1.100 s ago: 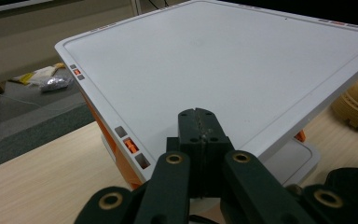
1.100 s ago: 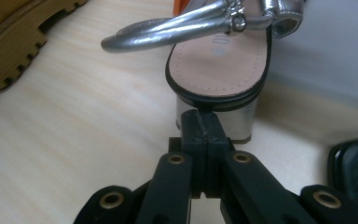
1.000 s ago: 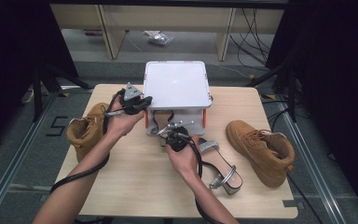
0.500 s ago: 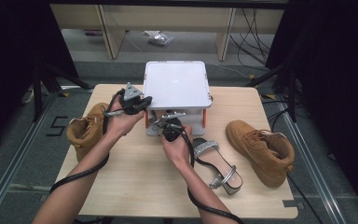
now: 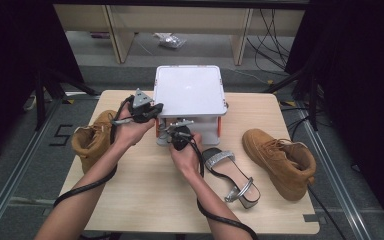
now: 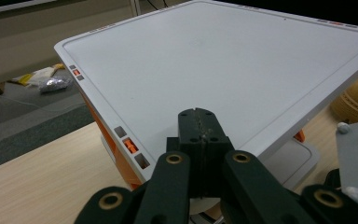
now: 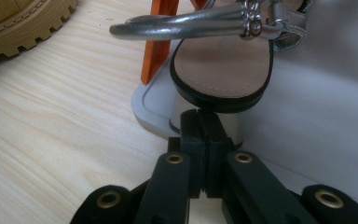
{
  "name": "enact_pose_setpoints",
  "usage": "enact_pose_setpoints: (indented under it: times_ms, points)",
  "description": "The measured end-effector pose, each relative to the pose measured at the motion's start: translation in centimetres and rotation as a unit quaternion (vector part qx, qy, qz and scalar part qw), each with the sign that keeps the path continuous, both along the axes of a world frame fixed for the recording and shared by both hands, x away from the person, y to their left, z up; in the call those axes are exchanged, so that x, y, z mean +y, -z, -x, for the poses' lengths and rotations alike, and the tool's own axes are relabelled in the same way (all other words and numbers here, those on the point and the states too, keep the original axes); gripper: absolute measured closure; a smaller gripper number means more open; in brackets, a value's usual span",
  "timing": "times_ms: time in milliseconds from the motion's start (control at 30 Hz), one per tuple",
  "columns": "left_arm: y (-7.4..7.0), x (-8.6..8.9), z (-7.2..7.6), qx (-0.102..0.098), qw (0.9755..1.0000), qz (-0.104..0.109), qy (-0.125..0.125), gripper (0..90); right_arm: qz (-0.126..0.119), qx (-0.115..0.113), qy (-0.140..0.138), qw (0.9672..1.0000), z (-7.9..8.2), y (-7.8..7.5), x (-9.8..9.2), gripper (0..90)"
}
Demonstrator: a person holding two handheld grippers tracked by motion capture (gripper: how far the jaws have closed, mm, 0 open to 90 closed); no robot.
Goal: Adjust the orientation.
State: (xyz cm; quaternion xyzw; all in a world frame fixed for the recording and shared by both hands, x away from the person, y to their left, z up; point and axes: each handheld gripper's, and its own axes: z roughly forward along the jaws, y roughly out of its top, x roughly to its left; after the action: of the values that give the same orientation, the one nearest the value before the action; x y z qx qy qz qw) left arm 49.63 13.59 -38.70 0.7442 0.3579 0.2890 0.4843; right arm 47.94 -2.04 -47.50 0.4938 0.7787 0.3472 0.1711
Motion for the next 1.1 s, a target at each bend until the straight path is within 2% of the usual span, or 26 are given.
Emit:
enact_pose_setpoints:
  times_ms: [133,400,633,867,933,1100]
  points:
    - [0.0,0.0,0.0,0.0,1.0,0.0,0.001,89.7,0.008,-0.002,-0.004,1.0,-0.1,0.4,0.1,89.2]
    - [0.1,0.0,0.0,-0.002,1.0,0.002,0.0,89.7,0.006,-0.007,-0.003,1.0,-0.4,0.7,0.1,87.0]
    - [0.1,0.0,0.1,-0.006,1.0,0.002,-0.001,89.7,0.0,-0.007,-0.024,0.9997,-0.8,1.1,0.0,73.4]
    - [0.1,0.1,0.0,-0.001,0.9999,0.011,-0.002,89.4,0.016,0.018,-0.044,0.9988,0.1,-0.7,-1.3,57.9]
    - [0.1,0.1,0.0,-0.002,0.9999,0.012,-0.006,87.3,0.018,0.015,-0.049,0.9985,0.3,-1.1,-1.9,55.7]
    - [0.1,0.2,-0.1,0.0,0.9998,0.016,-0.015,81.7,0.027,0.038,-0.055,0.9974,1.1,-2.1,-3.5,49.9]
